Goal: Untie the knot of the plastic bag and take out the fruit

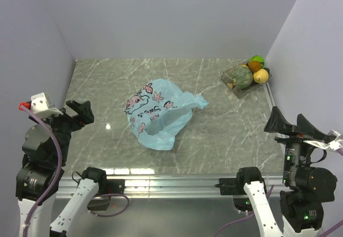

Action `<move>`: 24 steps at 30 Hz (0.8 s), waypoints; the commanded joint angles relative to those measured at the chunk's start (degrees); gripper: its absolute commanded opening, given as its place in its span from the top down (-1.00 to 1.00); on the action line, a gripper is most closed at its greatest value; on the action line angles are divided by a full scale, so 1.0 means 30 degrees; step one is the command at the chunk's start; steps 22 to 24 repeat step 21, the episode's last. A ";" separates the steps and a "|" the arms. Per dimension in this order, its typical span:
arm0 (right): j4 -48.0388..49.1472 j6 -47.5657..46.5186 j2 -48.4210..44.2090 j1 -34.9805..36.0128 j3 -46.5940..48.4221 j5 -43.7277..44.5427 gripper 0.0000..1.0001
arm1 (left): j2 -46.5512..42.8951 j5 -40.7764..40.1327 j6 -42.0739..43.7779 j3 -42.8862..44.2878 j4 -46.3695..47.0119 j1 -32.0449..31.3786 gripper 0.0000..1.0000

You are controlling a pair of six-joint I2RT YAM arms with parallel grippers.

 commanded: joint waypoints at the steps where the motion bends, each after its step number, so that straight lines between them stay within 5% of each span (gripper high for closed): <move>1: 0.0904 -0.0311 0.0421 0.0173 -0.0181 0.0199 -0.99 | -0.0196 -0.0441 -0.0165 0.0064 0.0708 -0.0085 -0.99; 24: 0.0992 -0.0341 0.0831 0.0232 -0.0268 -0.0007 -0.99 | -0.0754 -0.1673 -0.0223 -0.0521 0.1383 -0.0612 -0.99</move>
